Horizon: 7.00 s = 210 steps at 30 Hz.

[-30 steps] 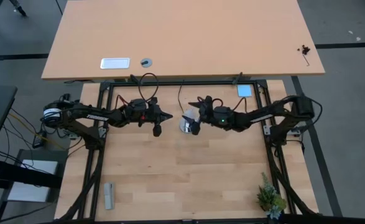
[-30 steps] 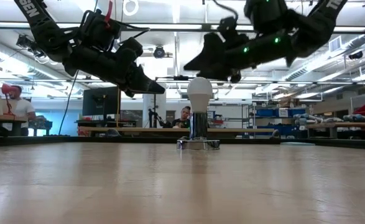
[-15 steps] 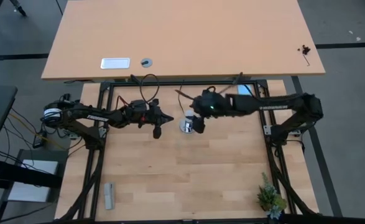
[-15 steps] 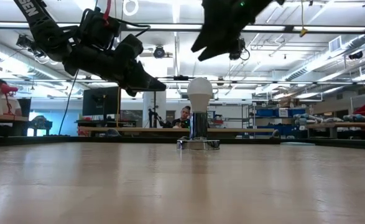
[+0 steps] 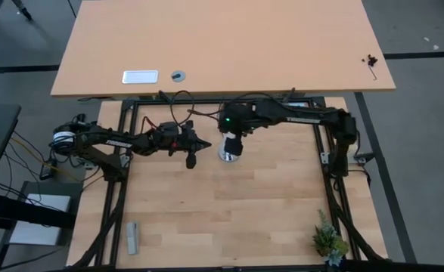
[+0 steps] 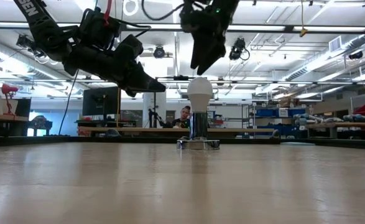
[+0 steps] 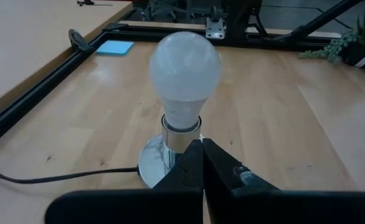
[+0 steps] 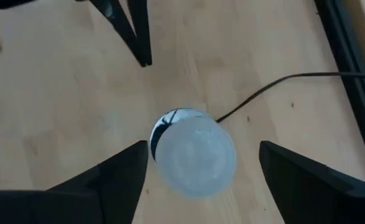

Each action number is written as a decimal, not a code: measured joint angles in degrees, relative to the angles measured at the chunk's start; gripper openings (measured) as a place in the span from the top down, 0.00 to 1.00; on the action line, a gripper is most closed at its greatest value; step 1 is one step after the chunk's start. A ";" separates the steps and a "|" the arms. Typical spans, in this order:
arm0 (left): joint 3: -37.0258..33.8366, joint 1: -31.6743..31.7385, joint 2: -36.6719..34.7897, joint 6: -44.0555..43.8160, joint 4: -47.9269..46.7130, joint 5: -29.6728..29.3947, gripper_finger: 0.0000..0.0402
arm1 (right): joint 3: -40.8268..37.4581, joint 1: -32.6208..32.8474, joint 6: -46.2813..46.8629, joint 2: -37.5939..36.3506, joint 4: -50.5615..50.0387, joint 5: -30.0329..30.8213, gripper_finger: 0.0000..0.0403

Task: Screw lightbulb
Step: Insert the lightbulb into the lamp socket

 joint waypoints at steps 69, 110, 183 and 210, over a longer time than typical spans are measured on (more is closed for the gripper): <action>9.16 -2.25 23.10 -2.00 7.02 -6.17 1.00 | 9.93 -2.68 -6.40 6.10 -11.30 -6.88 0.28; 11.45 -2.16 23.88 2.77 0.56 -7.64 1.00 | 8.70 -2.68 -5.74 6.14 -9.95 -7.01 0.24; 15.31 -2.25 28.22 4.28 -2.36 -6.25 1.00 | 10.04 -4.06 3.69 10.60 -13.21 -5.51 0.09; 15.27 -2.27 28.24 4.06 -1.99 -5.84 1.00 | 8.16 -1.58 -3.50 10.71 -9.68 -7.43 0.28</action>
